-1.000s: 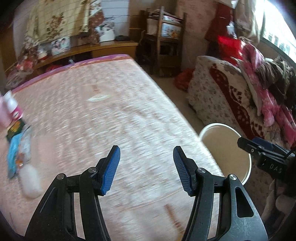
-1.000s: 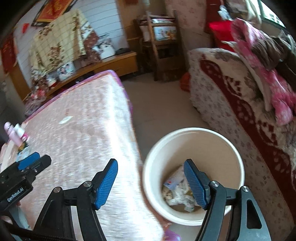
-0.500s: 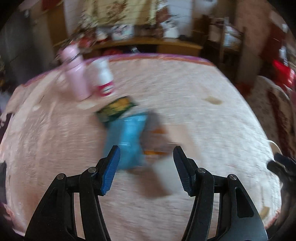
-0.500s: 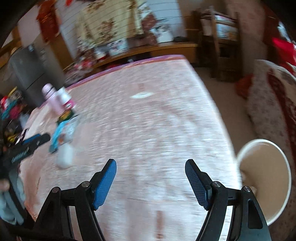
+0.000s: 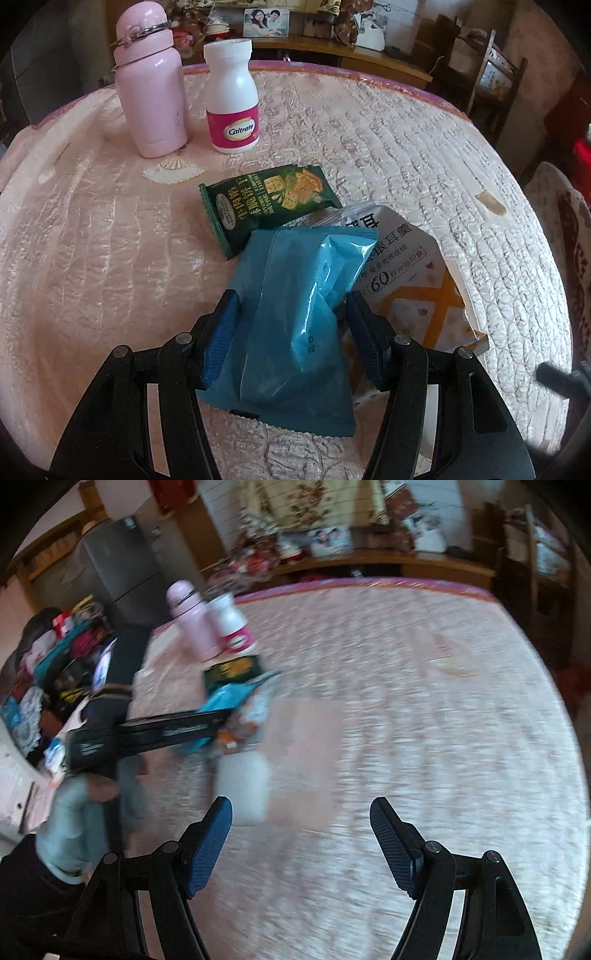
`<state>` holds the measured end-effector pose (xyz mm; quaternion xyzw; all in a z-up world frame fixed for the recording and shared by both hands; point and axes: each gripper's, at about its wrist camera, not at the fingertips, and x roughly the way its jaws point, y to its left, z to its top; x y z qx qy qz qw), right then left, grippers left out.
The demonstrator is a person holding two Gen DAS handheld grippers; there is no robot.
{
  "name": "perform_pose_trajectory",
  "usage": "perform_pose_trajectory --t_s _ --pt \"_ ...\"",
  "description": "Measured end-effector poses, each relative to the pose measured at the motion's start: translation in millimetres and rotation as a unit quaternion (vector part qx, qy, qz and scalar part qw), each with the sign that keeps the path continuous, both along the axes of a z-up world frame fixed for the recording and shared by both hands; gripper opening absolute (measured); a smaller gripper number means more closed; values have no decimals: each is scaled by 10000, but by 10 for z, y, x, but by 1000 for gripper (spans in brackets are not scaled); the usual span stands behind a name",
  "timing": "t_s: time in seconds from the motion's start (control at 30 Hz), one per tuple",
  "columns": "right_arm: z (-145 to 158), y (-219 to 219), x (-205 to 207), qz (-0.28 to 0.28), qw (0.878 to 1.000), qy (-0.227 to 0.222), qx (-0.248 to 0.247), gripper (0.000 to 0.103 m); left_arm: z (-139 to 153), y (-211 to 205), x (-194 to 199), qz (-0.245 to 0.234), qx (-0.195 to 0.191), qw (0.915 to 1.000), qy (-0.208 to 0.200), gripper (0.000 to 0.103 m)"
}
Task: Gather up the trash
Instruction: 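Grasp the blue wrapper with the left tool while the right tool grasps the white sponge, then carry the blue wrapper and sponge over the white bucket with both tools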
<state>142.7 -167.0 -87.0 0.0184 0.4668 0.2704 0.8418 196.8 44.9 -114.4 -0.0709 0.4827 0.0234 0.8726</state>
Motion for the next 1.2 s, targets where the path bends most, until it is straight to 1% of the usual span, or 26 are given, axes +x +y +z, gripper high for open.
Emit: perform_pose_trajectory --t_s 0.03,0.07,0.13,0.23,0.27,0.3,0.33,0.37,0.47,0.63,0.73,0.87,1.03,1.2 --pt "-36 94 14 76 10000 53 18 75 15 23 -14 -4 -72 10000 -14 50" --pt "-82 207 24 167 9998 73 10 75 42 44 -44 -14 -80 10000 -51 43" --pt "-149 367 54 303 9995 88 -46 75 103 97 -125 5 -16 9999 -126 40" --pt "-265 597 77 444 9989 58 -161 75 178 162 -270 40 -24 9998 -196 38" --pt "-294 638 75 443 9987 1 -263 67 207 177 -319 45 -1 9997 -237 38" --pt "-335 706 74 444 9982 -54 -412 47 231 185 -367 44 12 9996 -274 38" --pt "-364 741 76 458 9977 -50 -494 40 265 192 -422 40 17 9995 -319 38" --pt "-378 751 74 458 9976 -37 -522 38 294 196 -478 35 11 9993 -364 38" --pt "-332 721 11 452 9973 -135 -560 37 382 173 -614 19 -30 9987 -500 38" --pt "-91 437 -195 391 9956 -485 -701 36 551 28 -814 -84 -121 9971 -742 38" --pt "16 260 -272 257 9955 -587 -700 36 655 -122 -893 -167 -131 9960 -873 38" --pt "122 -45 -371 -21 9957 -677 -627 36 770 -415 -992 -391 -99 9942 -997 38" --pt "254 -398 -495 -340 9938 -816 -678 36 900 -833 -1091 -704 -98 9908 -1148 38" --pt "332 -763 -584 -642 9918 -887 -665 36 960 -1207 -1137 -985 -108 9878 -1201 38"
